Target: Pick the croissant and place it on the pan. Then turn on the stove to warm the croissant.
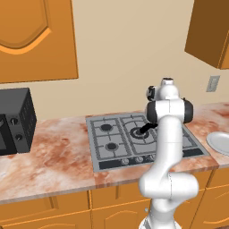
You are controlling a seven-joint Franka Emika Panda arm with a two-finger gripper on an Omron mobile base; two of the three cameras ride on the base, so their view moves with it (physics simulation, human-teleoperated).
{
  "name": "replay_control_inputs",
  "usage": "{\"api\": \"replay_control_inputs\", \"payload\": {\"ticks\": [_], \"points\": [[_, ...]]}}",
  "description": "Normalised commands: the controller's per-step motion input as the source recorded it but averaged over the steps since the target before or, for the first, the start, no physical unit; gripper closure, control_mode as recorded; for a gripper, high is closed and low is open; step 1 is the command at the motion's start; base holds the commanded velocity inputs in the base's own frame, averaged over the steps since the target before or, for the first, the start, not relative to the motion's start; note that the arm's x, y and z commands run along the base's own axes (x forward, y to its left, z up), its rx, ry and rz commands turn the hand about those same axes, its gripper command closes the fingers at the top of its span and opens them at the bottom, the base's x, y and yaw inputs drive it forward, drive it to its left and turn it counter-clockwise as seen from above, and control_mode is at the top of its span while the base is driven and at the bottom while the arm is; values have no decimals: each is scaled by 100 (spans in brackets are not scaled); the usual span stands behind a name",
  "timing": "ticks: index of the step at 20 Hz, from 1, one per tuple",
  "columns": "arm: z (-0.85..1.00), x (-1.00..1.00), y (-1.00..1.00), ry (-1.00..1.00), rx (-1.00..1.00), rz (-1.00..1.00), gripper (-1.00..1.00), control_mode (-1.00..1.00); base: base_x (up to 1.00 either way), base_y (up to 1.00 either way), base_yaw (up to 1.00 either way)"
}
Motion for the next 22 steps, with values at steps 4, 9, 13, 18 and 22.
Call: {"api": "replay_control_inputs", "payload": {"ticks": [4,9,13,18,22], "points": [[-12,9,-1,0,0,5,100,-100,0,0,0],[-12,3,-6,0,0,5,100,-100,0,0,0],[-14,0,-3,2,0,3,100,-100,0,0,0],[-8,0,1,4,0,0,-100,-100,0,0,0],[3,-10,0,0,0,0,-100,-100,0,0,0]]}}
